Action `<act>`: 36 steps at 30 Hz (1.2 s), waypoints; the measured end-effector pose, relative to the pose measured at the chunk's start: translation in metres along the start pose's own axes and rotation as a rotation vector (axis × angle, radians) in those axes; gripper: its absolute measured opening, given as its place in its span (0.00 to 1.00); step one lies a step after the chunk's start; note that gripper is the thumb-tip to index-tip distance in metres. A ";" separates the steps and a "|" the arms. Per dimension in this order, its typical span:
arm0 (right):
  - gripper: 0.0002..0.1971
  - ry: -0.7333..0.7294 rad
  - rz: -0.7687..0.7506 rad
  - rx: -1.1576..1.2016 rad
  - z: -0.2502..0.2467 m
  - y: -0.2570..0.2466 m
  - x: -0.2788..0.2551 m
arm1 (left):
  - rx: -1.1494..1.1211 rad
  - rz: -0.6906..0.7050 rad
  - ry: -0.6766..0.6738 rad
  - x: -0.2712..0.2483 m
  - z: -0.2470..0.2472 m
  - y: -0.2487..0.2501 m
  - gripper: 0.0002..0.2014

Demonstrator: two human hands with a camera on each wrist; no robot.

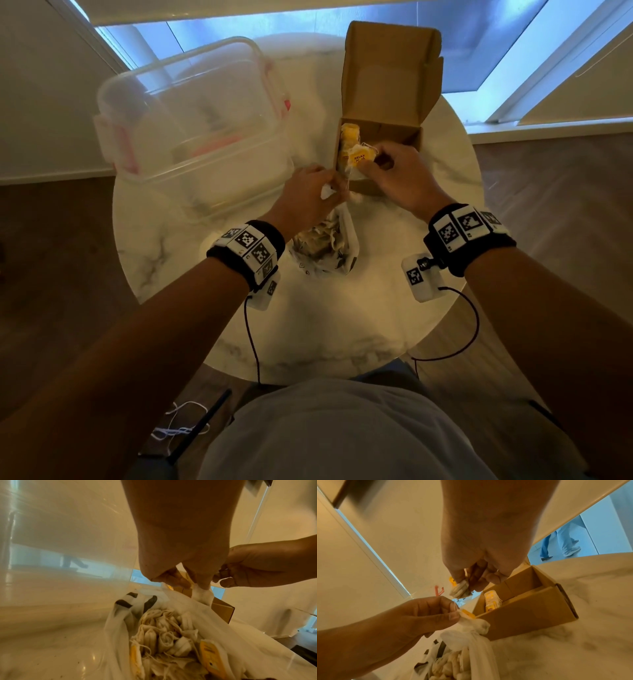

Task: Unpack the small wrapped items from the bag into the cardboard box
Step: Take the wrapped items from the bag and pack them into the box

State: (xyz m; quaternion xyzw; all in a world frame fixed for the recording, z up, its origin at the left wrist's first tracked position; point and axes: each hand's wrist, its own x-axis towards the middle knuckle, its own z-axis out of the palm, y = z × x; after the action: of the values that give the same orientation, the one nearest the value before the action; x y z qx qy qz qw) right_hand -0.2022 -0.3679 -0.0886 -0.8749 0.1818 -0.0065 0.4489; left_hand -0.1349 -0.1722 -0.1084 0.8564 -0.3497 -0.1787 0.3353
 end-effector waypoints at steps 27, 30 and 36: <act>0.07 -0.073 -0.102 -0.108 -0.004 0.014 0.011 | -0.079 0.044 0.105 0.036 -0.015 0.015 0.12; 0.01 -0.063 -0.083 -0.112 -0.002 0.016 0.022 | -0.082 0.035 0.116 0.047 -0.009 0.012 0.12; 0.11 -0.121 0.004 -0.026 0.003 0.020 0.029 | -0.122 0.058 0.190 0.058 -0.002 -0.003 0.11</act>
State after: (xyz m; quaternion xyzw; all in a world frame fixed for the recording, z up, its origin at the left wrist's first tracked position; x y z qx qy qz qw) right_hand -0.1811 -0.3856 -0.1100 -0.8791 0.1560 0.0495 0.4476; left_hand -0.0922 -0.2114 -0.1136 0.8369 -0.3297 -0.1080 0.4233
